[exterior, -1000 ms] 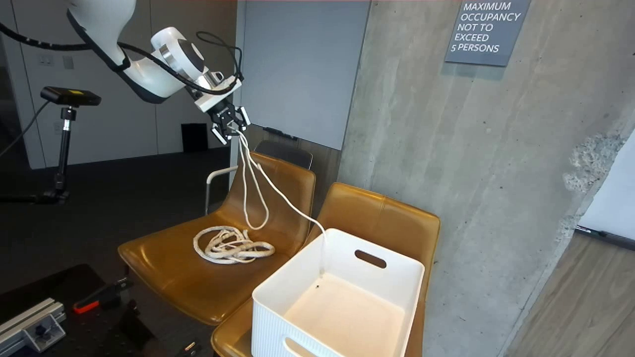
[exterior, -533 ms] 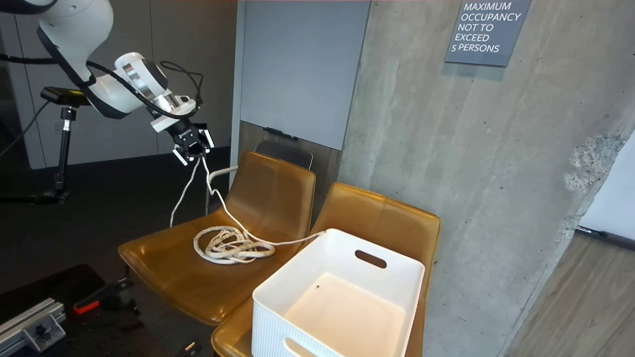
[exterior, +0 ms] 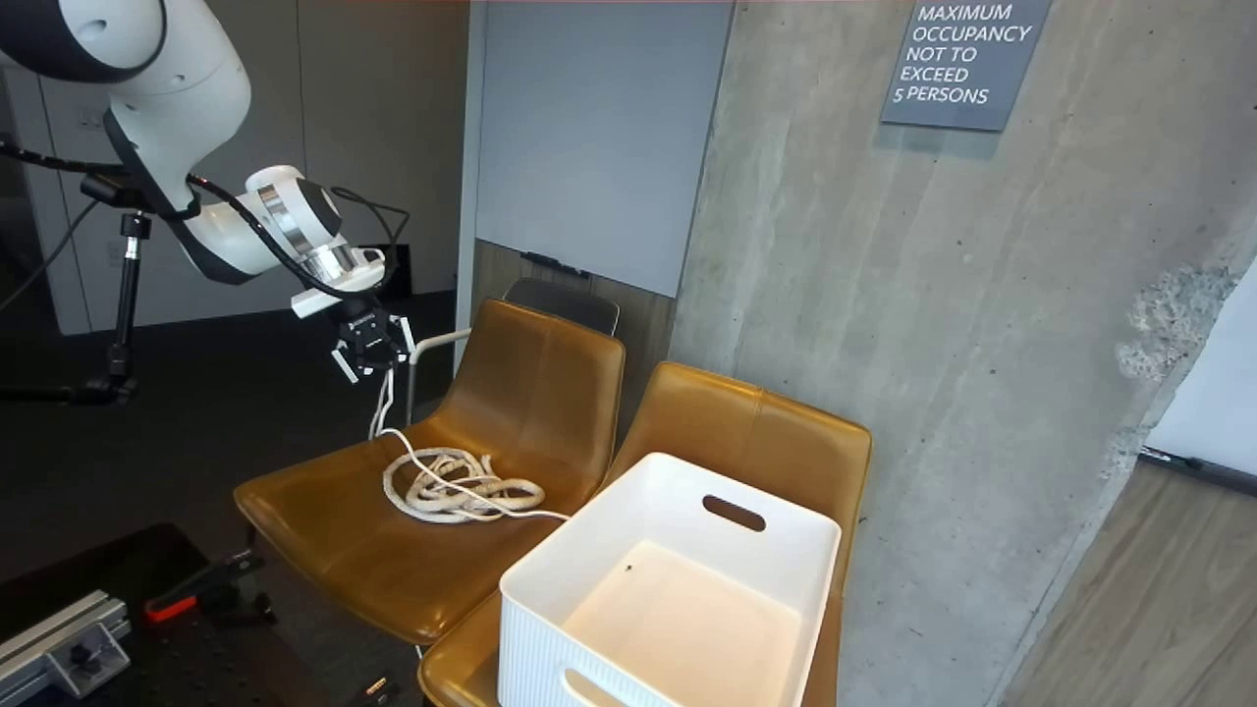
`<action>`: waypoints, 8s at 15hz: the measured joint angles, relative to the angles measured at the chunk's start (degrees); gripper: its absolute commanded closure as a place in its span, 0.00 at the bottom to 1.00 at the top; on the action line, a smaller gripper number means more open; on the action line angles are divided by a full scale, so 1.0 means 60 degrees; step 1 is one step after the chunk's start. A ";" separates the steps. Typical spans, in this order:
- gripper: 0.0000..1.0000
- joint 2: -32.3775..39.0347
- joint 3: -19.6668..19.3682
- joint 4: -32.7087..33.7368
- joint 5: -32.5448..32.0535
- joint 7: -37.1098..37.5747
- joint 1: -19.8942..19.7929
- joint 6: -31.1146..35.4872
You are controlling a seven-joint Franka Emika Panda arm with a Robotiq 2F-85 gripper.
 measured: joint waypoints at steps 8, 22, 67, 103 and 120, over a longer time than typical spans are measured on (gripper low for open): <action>1.00 -0.0886 0.0004 0.0868 0.0364 -0.0092 -0.0039 -0.0477; 1.00 -0.3646 -0.0334 0.3205 0.0367 -0.1949 -0.2138 -0.2107; 1.00 -0.4174 0.0084 -0.0834 0.1610 0.1433 -0.2324 -0.1219; 0.00 -0.2208 0.0642 -0.0628 0.5003 -1.2691 -0.8057 0.0032; 0.00 -0.2210 0.0245 -0.0743 0.5396 -1.3666 -0.7948 0.0028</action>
